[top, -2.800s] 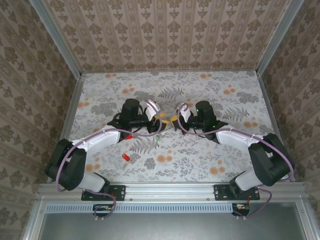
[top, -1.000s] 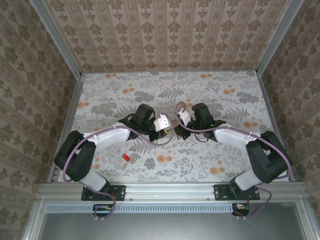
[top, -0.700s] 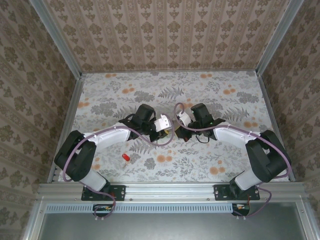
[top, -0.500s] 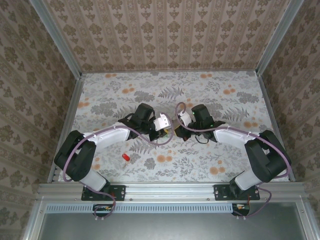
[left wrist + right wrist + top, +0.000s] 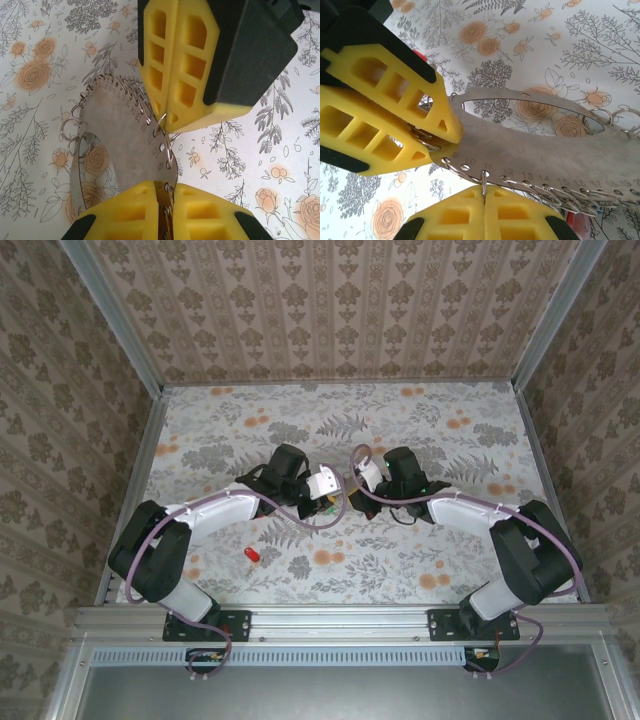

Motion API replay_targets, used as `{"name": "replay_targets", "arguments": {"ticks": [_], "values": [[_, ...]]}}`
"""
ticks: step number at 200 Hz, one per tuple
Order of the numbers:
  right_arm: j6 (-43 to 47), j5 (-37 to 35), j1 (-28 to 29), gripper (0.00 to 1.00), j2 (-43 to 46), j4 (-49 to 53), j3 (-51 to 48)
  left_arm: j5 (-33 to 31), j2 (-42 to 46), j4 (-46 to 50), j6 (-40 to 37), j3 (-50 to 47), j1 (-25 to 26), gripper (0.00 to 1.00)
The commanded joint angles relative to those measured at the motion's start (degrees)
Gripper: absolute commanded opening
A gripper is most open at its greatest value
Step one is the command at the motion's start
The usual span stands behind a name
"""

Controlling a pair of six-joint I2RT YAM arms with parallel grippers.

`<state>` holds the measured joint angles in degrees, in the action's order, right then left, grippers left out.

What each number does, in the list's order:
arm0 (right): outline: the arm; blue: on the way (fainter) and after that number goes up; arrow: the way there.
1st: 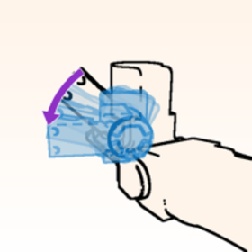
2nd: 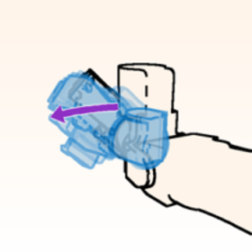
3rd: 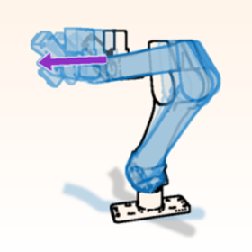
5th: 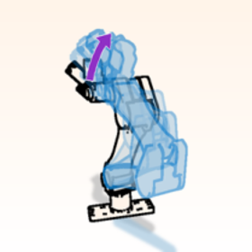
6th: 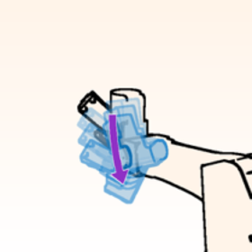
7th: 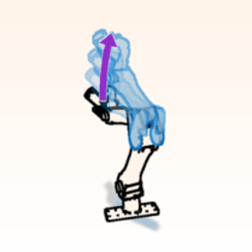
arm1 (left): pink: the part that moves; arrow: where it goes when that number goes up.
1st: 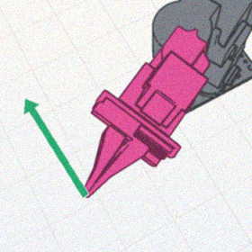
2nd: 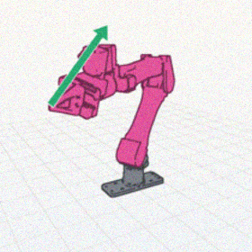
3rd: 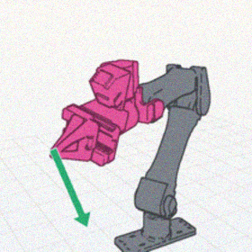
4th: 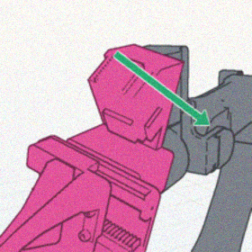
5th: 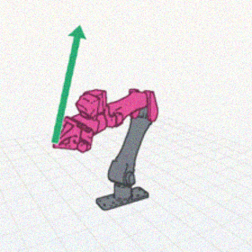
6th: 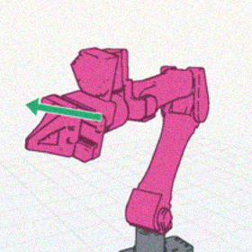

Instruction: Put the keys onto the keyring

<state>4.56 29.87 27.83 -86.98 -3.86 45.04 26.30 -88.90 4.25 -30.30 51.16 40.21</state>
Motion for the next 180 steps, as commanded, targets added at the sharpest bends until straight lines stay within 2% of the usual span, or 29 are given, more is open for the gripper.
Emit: {"name": "replay_targets", "arguments": {"ticks": [1, 25, 56, 67, 78, 105, 129, 169, 180], "values": [[4.5, 6.8, -0.5, 0.0, 0.4, 9.1, 5.5, 2.9, -1.2, 6.0, -0.8, 0.9, 1.1, 0.0], [6.9, 10.5, -1.5, 0.0, 0.1, 14.5, 7.3, 2.9, -1.0, 6.1, -1.2, 1.0, 1.1, 0.0], [5.4, 8.6, -1.9, 0.0, -1.4, 10.8, 7.2, 4.6, -1.2, 6.0, -1.0, 1.4, 1.0, 0.0], [4.1, 8.6, -1.8, 0.0, -1.8, 7.1, 6.4, 5.6, -1.0, 5.2, -0.2, 1.5, 0.9, 0.0], [2.4, 5.4, -1.5, 0.0, -1.5, 1.9, 4.2, 6.7, -0.7, 4.5, 0.7, 1.4, 0.8, 0.0], [-2.3, -1.0, -1.0, 0.0, 0.0, -16.6, -3.1, 9.5, -0.4, 2.4, 3.4, 0.9, 0.2, 0.0], [-3.1, -0.3, -0.7, 0.0, -0.3, -21.9, -4.6, 10.2, 0.1, 0.4, 5.1, 0.2, -0.5, 0.0], [-4.4, 0.0, -0.8, 0.0, -1.6, -36.6, -10.1, 18.2, 0.3, -4.1, 11.4, -0.2, -2.0, 0.0], [-4.2, -0.2, -0.8, 0.0, -2.3, -38.5, -10.5, 20.4, 0.4, -4.6, 12.6, -0.2, -2.5, 0.09]]}}
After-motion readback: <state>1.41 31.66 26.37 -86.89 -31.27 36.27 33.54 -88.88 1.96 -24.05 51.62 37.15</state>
